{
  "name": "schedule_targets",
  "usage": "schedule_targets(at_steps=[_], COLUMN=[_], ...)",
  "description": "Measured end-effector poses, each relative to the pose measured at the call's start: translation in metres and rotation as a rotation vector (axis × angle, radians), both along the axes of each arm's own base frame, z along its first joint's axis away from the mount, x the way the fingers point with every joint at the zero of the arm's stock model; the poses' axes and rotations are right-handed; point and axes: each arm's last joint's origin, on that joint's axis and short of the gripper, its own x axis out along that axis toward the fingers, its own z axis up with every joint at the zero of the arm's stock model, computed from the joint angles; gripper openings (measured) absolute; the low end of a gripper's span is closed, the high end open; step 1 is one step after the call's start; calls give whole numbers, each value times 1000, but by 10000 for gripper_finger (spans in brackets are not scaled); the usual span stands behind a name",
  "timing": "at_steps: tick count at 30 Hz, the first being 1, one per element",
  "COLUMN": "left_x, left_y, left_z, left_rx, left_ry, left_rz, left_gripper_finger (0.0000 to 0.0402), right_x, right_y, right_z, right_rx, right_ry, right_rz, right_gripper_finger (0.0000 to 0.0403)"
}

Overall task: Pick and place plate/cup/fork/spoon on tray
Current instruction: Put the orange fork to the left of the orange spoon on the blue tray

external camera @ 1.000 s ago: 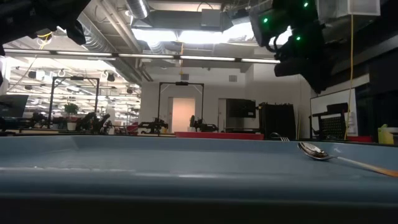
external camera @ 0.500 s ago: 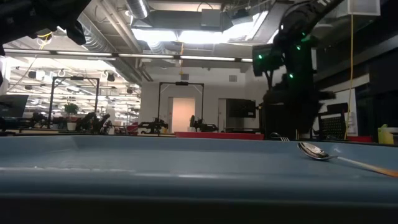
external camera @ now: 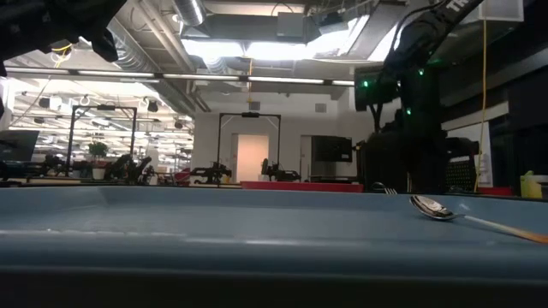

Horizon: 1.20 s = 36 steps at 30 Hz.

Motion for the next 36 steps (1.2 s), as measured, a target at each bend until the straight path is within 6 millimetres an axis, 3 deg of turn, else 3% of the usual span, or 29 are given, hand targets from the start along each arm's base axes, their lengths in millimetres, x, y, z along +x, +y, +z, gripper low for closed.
schedule_targets(at_steps=[8,23,32,36], left_x=[0,0,0,0], left_y=[0,0,0,0], left_z=[0,0,1,1], left_rx=[0,1,0,-1], left_ry=[-1,-2,-7,-7], left_rz=[0,-1,-1,-2], left_gripper_finger=[0,0,0,0], right_x=[-1,-16,-11,-10], right_y=[-2,5,3,3], right_z=[5,-29,-24,-23], right_rx=[-58,-33,-59,-66], right_ry=[-8,-87,-73,-73], right_rz=[-42,-101,-117,-118], right_gripper_finger=[90,90,89,70])
